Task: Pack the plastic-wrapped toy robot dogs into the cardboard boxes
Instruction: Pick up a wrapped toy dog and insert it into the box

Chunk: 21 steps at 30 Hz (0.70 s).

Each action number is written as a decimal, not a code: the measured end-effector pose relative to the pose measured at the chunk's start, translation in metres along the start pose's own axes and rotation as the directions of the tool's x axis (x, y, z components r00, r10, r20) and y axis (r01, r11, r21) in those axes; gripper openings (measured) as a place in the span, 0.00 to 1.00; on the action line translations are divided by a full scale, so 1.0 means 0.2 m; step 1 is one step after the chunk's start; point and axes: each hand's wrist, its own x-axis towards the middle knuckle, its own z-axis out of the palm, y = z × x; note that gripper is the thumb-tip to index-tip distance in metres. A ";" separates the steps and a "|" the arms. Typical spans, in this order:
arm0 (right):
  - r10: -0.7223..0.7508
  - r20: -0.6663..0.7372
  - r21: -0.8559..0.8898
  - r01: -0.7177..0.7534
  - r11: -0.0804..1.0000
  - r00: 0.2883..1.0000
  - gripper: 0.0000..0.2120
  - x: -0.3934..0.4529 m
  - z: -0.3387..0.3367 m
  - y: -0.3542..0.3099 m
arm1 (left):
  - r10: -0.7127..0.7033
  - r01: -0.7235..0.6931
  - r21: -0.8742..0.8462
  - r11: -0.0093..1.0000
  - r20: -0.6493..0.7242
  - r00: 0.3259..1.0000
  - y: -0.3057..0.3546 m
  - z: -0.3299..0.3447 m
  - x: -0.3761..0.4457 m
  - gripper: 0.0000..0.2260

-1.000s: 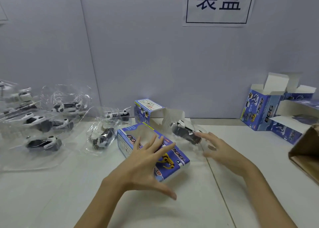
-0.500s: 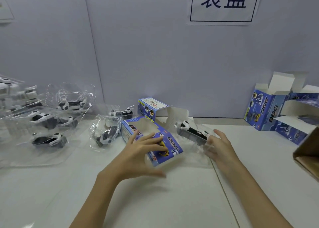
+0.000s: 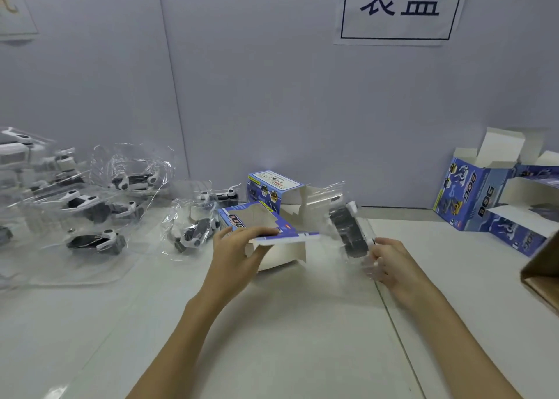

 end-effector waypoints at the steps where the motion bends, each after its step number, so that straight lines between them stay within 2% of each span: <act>1: 0.000 -0.006 -0.010 0.000 1.000 1.000 0.27 0.01 0.00 0.01 | -0.051 0.049 -0.053 0.997 -0.046 0.998 0.00 0.02 0.00 0.10; 4: -0.037 -0.023 -0.049 0.036 0.998 0.999 0.28 0.01 0.04 0.04 | -0.241 0.216 -0.256 0.942 -0.070 0.968 0.02 0.05 0.01 0.07; 8: -0.171 0.004 -0.095 0.171 0.981 0.985 0.35 -0.02 0.10 0.06 | -0.285 0.242 -0.332 0.912 -0.087 0.954 0.03 0.09 0.00 0.11; 12: -0.287 0.065 -0.247 0.294 0.923 0.956 0.35 -0.04 0.11 0.08 | -0.444 0.361 -0.449 0.817 -0.092 0.891 0.02 0.08 0.02 0.11; 17: -0.254 0.114 -0.261 0.275 0.925 0.961 0.29 -0.05 0.12 0.06 | -0.552 0.435 -0.569 0.698 -0.040 0.833 0.01 0.08 0.02 0.10; 19: -0.276 0.137 -0.225 0.301 0.927 0.951 0.26 -0.06 0.11 0.06 | -0.601 0.455 -0.644 0.616 -0.010 0.799 0.02 0.08 0.03 0.13; 21: -0.307 0.144 -0.197 0.331 0.923 0.941 0.24 -0.07 0.10 0.04 | -0.612 0.433 -0.695 0.575 -0.014 0.791 0.02 0.08 0.04 0.15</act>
